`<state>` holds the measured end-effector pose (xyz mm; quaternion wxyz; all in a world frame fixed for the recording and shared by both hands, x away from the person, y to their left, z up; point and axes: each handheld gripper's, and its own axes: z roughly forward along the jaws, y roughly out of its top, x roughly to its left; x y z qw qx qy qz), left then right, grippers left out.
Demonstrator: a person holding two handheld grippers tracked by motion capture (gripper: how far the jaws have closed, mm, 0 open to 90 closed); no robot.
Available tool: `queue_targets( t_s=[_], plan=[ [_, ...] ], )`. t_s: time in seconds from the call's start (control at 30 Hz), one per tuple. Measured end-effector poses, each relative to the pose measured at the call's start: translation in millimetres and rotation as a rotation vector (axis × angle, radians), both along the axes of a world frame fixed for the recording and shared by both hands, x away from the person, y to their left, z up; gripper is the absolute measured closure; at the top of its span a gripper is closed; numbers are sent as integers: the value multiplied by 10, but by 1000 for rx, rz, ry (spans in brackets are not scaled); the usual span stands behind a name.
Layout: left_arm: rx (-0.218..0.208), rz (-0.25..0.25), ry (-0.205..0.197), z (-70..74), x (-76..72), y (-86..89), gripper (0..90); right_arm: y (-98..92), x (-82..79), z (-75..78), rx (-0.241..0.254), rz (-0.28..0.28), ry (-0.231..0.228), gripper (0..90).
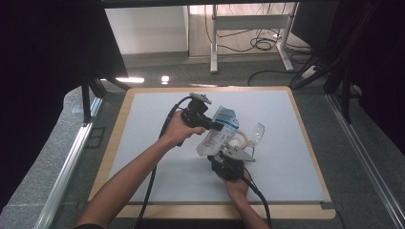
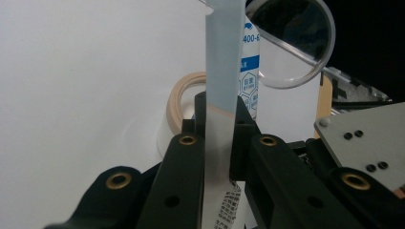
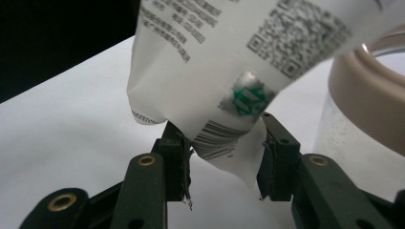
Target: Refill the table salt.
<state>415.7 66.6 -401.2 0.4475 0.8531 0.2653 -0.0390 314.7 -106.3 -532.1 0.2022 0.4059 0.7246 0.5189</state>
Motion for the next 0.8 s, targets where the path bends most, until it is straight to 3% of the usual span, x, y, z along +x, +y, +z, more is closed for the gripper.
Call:
queue_targets(
  t_s=[0.17,0.23,0.57,0.8],
  plan=[
    [-30,13,-21,-3,-37,69,876,0,5,-3,-1,14,13,571],
    [-62,28,-28,-3,-72,116,877,10,6,-6,-3,31,13,550],
    [-115,65,-30,-33,-71,316,879,10,-27,23,-5,84,8,452],
    [-157,129,-48,-74,-74,537,879,-93,-96,56,-1,121,4,406]
  ],
)
